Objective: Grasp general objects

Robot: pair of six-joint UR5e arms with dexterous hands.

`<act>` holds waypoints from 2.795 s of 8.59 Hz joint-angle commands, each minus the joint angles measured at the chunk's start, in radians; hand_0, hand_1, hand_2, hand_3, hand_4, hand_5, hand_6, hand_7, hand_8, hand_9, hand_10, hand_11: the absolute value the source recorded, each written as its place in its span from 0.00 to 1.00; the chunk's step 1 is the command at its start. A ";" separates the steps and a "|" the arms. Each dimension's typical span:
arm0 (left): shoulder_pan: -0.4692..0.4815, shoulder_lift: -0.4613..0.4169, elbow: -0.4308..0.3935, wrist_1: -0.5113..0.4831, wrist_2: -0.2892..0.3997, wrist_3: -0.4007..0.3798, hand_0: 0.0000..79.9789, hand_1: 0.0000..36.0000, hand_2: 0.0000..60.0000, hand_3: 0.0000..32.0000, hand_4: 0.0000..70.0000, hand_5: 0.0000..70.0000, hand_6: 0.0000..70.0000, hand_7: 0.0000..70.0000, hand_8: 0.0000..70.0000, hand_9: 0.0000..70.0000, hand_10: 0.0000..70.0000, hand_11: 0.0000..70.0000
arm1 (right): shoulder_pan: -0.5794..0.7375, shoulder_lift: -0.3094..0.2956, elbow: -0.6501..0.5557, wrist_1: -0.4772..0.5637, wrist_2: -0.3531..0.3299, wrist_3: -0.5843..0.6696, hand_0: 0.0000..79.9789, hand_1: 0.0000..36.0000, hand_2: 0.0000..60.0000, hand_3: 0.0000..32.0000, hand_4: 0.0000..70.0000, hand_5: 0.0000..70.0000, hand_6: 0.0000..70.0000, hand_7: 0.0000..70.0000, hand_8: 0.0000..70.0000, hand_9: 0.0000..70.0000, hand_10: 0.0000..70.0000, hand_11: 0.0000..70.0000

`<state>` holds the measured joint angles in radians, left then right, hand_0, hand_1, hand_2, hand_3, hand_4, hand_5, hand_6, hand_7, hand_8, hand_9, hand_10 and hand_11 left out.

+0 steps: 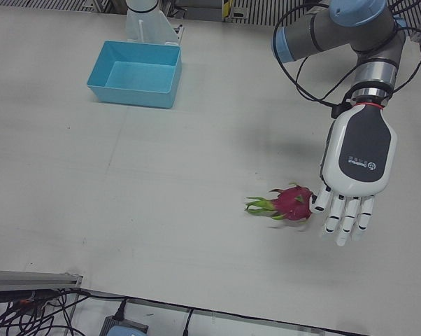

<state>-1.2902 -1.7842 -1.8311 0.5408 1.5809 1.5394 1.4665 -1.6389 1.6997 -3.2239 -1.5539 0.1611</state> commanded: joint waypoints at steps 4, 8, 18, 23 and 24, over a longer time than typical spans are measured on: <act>0.037 0.002 0.102 -0.053 -0.029 -0.007 0.69 0.96 1.00 0.14 0.05 1.00 0.13 0.33 0.18 0.16 0.13 0.24 | 0.000 -0.001 0.000 0.001 0.000 0.001 0.00 0.00 0.00 0.00 0.00 0.00 0.00 0.00 0.00 0.00 0.00 0.00; 0.075 0.003 0.105 -0.040 -0.028 -0.004 0.69 0.94 1.00 0.14 0.04 1.00 0.13 0.31 0.18 0.16 0.14 0.24 | 0.000 -0.001 0.000 0.001 0.000 0.000 0.00 0.00 0.00 0.00 0.00 0.00 0.00 0.00 0.00 0.00 0.00 0.00; 0.124 -0.003 0.246 -0.168 -0.028 -0.012 0.65 0.73 0.95 0.13 0.06 1.00 0.15 0.33 0.18 0.16 0.13 0.23 | -0.002 0.001 -0.002 0.001 0.000 0.001 0.00 0.00 0.00 0.00 0.00 0.00 0.00 0.00 0.00 0.00 0.00 0.00; 0.117 0.011 0.210 -0.139 0.004 -0.114 0.65 0.79 1.00 0.14 0.05 1.00 0.15 0.33 0.18 0.17 0.14 0.23 | -0.001 0.001 0.002 -0.002 0.000 0.000 0.00 0.00 0.00 0.00 0.00 0.00 0.00 0.00 0.00 0.00 0.00 0.00; 0.124 0.014 0.222 -0.145 0.007 -0.108 0.65 0.74 0.99 0.13 0.05 1.00 0.14 0.33 0.18 0.17 0.13 0.23 | -0.002 0.001 0.000 -0.002 0.000 0.000 0.00 0.00 0.00 0.00 0.00 0.00 0.00 0.00 0.00 0.00 0.00 0.00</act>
<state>-1.1708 -1.7781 -1.6075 0.3938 1.5687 1.4401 1.4660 -1.6383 1.7009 -3.2257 -1.5539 0.1611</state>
